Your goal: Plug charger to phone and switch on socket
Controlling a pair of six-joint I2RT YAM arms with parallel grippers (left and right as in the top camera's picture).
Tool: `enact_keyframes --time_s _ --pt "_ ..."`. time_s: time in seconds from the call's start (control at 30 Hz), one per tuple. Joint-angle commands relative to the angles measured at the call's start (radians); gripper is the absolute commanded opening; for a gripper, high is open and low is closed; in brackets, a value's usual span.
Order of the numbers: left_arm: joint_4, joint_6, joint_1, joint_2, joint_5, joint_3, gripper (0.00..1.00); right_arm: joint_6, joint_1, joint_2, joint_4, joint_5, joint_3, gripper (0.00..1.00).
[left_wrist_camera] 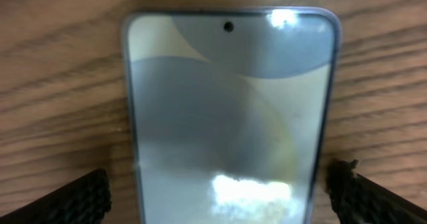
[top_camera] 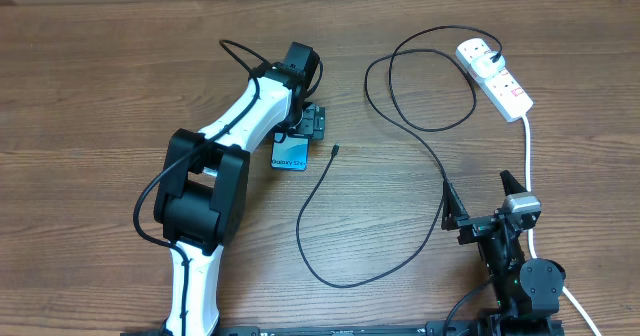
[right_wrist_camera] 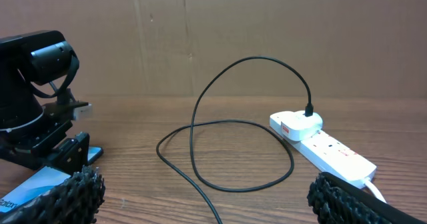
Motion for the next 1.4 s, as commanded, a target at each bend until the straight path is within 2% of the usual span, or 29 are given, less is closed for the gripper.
enact_keyframes --time_s 0.0,0.3,0.57,0.63,1.37 --pt "-0.008 0.027 -0.005 0.058 0.001 -0.006 1.0 0.006 -0.002 -0.01 0.005 0.01 -0.01 1.0" --pt "-0.011 0.027 0.013 0.072 0.003 -0.006 1.0 0.006 -0.002 -0.01 0.005 0.01 -0.01 1.0" --pt "-0.035 0.044 0.055 0.072 0.064 -0.006 1.0 0.006 -0.002 -0.01 0.005 0.01 -0.01 1.0" --pt "-0.038 0.072 0.055 0.072 0.079 -0.006 1.0 0.006 -0.002 -0.01 0.005 0.01 -0.01 1.0" --pt "-0.054 0.072 0.036 0.072 0.098 -0.007 0.99 0.006 -0.002 -0.01 0.005 0.01 -0.01 1.0"
